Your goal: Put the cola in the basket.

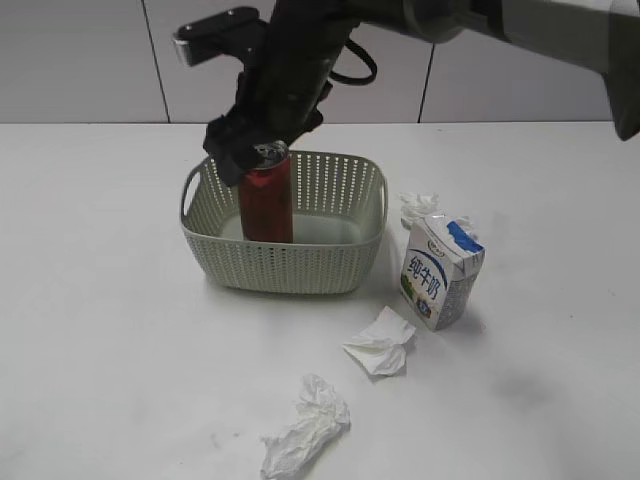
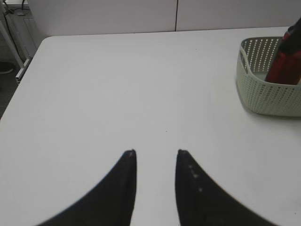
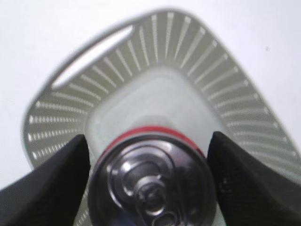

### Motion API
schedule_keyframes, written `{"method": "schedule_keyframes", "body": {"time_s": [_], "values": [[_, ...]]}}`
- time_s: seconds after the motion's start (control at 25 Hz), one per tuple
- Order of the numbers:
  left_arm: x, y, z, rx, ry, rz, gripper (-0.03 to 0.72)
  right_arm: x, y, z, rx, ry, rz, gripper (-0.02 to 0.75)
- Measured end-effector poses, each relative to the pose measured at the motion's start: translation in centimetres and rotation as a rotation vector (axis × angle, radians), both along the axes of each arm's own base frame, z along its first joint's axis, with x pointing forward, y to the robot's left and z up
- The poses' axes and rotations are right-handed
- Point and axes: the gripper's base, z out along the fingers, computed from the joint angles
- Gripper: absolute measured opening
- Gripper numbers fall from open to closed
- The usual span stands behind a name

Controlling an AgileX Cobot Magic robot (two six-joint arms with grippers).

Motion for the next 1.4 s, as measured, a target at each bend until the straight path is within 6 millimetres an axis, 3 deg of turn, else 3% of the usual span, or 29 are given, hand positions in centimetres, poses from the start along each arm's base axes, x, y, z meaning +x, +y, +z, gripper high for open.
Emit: {"method": "schedule_keyframes", "body": {"time_s": [0.28,0.52,0.64,0.88,1.04,1.24,1.4], "values": [[0.0,0.0,0.0,0.000,0.000,0.000,0.229,2.1,1.1,5.7,0.202,-0.260,-0.069,0.584],[0.0,0.0,0.0,0.000,0.000,0.000,0.229,3.8,-0.6,7.9,0.180,-0.364,-0.186,0.584],[0.0,0.0,0.0,0.000,0.000,0.000,0.231,5.2,-3.5,8.2,0.153,-0.284,-0.291,0.584],[0.0,0.0,0.0,0.000,0.000,0.000,0.232,8.1,-12.6,7.4,-0.017,-0.074,-0.484,0.584],[0.0,0.0,0.0,0.000,0.000,0.000,0.232,10.0,-18.0,7.4,0.049,0.006,-0.602,0.584],[0.0,0.0,0.0,0.000,0.000,0.000,0.232,11.0,-22.7,8.2,0.076,0.007,-0.698,0.585],[0.0,0.0,0.0,0.000,0.000,0.000,0.232,10.2,-25.9,9.7,0.077,-0.001,-0.755,0.585]]}}
